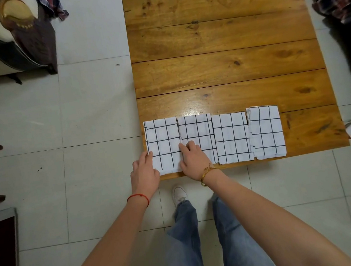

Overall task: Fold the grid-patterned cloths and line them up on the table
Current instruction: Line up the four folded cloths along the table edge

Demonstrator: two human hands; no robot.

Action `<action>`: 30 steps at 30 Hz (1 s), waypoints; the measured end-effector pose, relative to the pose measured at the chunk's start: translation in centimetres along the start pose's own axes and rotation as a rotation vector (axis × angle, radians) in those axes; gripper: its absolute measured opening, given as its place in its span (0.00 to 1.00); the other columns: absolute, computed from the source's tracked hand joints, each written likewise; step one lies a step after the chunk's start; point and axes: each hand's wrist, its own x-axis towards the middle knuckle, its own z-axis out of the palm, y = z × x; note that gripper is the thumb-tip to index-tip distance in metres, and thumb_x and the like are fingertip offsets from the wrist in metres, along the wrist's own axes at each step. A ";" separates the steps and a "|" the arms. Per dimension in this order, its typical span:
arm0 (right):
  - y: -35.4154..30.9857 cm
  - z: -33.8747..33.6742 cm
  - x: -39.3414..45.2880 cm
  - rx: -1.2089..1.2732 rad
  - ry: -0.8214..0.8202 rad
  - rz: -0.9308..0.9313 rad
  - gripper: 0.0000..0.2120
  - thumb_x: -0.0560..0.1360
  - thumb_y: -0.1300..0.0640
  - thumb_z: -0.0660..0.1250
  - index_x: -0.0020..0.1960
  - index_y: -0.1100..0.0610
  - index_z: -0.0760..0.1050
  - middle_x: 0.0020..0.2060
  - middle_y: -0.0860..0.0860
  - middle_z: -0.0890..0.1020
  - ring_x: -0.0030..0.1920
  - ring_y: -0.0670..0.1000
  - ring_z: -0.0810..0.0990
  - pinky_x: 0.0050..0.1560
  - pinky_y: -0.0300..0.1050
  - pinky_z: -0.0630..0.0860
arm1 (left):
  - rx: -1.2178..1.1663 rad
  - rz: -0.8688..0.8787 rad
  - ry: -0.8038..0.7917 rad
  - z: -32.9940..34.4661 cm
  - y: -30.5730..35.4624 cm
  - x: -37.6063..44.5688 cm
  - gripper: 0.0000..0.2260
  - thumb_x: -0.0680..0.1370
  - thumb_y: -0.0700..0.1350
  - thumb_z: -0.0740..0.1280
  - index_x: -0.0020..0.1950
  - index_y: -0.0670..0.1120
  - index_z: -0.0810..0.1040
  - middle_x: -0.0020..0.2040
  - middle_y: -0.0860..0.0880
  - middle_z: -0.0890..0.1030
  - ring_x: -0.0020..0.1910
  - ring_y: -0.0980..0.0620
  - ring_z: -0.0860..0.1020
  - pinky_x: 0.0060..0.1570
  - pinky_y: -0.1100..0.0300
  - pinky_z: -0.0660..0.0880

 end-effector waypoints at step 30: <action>7.7 -2.2 -2.4 0.191 0.186 0.185 0.25 0.75 0.60 0.59 0.72 0.61 0.61 0.59 0.59 0.69 0.57 0.57 0.71 0.55 0.52 0.74 | 0.015 0.115 -0.047 1.6 7.1 0.4 0.28 0.78 0.38 0.59 0.77 0.46 0.55 0.78 0.51 0.56 0.69 0.47 0.62 0.61 0.53 0.68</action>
